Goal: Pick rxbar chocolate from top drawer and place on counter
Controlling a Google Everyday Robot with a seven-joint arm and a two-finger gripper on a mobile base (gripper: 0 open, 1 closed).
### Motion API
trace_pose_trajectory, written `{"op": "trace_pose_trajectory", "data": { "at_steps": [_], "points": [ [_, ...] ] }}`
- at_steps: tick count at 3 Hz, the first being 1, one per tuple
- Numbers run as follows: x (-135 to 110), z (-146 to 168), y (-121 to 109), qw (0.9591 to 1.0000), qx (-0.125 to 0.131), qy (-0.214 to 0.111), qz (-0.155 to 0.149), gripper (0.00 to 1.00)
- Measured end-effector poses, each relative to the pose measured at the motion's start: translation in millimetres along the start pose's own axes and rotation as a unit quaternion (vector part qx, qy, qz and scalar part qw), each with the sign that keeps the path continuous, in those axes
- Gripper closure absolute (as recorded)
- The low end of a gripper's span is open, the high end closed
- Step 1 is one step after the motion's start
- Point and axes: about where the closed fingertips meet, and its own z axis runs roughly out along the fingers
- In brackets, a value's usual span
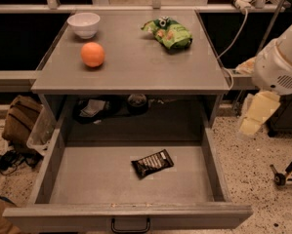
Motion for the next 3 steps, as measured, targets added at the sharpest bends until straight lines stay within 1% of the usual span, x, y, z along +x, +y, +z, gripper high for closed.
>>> {"op": "trace_pose_trajectory", "data": {
  "at_steps": [1,2,3],
  "points": [
    [-1,54,-13,0.9987,-0.039,-0.030,-0.011,0.00],
    [-1,54,-13,0.9987,-0.039,-0.030,-0.011,0.00],
    [-16,83,1,0.9965,-0.049,-0.059,-0.032,0.00]
  ]
}}
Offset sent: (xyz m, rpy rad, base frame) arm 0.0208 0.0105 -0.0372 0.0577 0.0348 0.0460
